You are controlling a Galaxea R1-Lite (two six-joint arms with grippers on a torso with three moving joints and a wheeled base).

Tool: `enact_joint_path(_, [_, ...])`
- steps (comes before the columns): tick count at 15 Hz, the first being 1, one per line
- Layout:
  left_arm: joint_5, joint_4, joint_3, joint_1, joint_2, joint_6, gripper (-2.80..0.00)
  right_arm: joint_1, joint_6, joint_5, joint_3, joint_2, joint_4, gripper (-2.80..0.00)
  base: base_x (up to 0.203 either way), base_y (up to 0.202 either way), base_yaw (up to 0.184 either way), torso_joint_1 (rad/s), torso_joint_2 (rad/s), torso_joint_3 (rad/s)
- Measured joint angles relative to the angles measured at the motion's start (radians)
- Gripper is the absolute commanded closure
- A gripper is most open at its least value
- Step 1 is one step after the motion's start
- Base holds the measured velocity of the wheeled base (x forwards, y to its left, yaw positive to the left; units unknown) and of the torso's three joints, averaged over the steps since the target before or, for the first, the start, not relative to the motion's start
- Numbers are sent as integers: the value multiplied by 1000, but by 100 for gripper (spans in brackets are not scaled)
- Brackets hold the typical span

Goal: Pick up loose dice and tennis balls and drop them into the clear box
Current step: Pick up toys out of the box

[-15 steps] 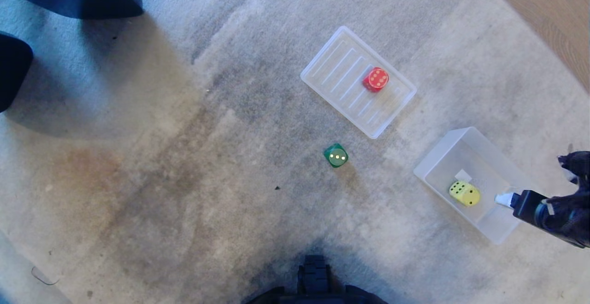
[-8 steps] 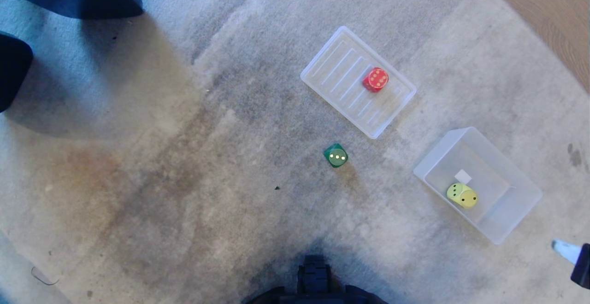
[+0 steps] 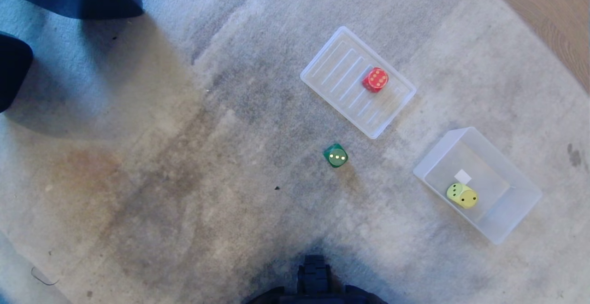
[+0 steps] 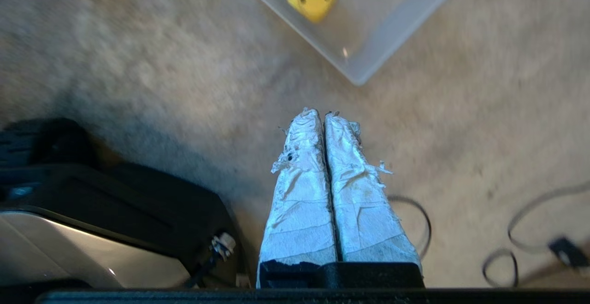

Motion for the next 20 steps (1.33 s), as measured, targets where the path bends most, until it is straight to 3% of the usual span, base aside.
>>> enact_joint_path(3, [0, 0, 0, 0, 0, 1, 0, -8, -17, 60, 6, -99, -13, 0, 0, 0, 0, 0, 0, 0])
enact_joint_path(6, [0, 0, 0, 0, 0, 1, 0, 16, -16, 102, 7, -224, 60, 0, 0, 0, 0, 0, 0, 0])
enact_joint_path(11, [0, 0, 0, 0, 0, 0, 0, 27, -1, 115, 8, -365, 82, 0, 0, 0, 0, 0, 0, 0])
enact_joint_path(20, [0, 0, 0, 0, 0, 0, 0, 28, 4, 115, 8, -388, 81, 0, 0, 0, 0, 0, 0, 0])
